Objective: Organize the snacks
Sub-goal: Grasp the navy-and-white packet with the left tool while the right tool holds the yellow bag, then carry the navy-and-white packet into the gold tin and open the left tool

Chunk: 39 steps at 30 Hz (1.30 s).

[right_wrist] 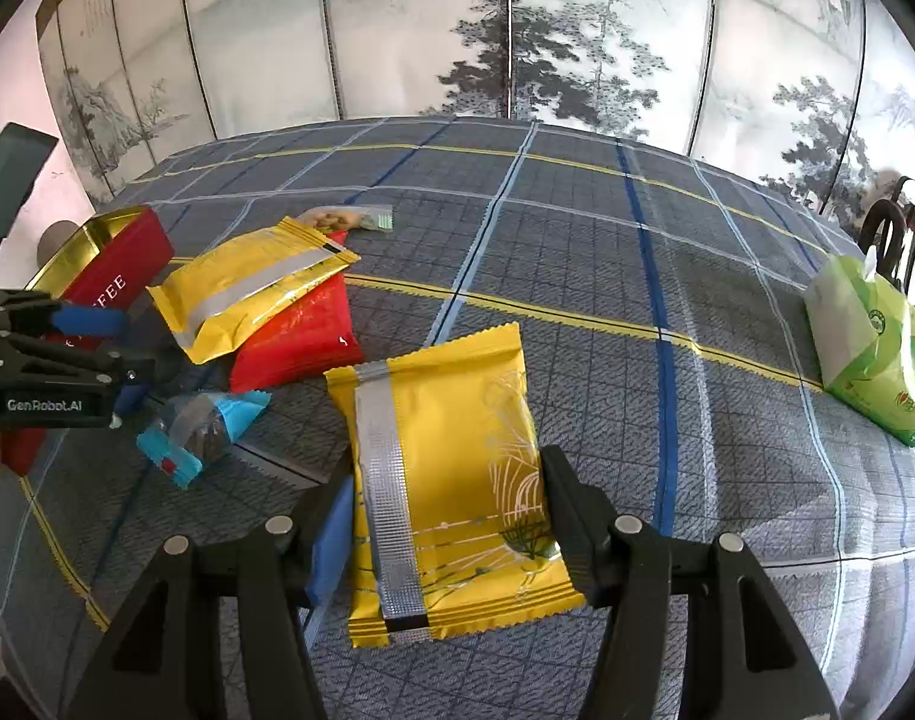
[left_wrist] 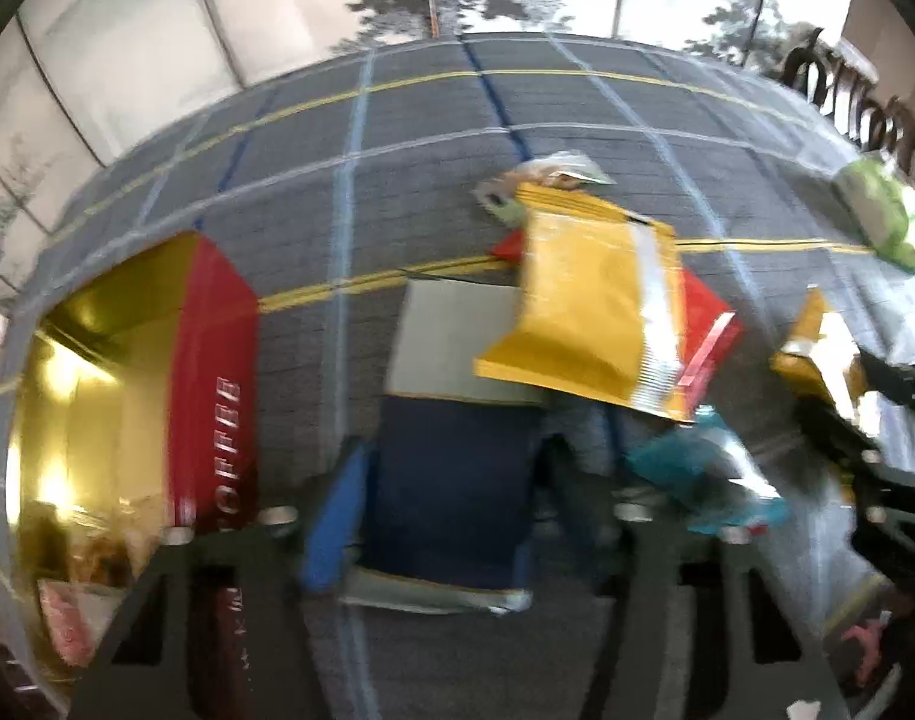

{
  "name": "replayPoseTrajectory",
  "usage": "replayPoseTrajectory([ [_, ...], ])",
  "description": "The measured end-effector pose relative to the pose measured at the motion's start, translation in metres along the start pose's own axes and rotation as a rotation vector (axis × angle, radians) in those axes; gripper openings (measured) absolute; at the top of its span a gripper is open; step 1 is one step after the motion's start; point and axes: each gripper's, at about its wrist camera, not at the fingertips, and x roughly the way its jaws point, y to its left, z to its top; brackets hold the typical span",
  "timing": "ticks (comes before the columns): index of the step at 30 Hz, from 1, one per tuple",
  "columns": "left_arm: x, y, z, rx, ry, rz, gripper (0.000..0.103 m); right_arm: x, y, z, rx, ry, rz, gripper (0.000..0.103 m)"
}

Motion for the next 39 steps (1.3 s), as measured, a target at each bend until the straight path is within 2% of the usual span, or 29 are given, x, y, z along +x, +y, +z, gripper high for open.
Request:
replayPoseTrajectory([
  [20,-0.014,-0.002,-0.017,-0.016,-0.004,0.013,0.046,-0.001,0.003,-0.001,-0.014,0.002,-0.021,0.060],
  [39,-0.063,0.003,-0.049,-0.022,-0.038,-0.029,0.046,-0.002,0.003,-0.001,-0.014,0.001,-0.027,0.058],
])
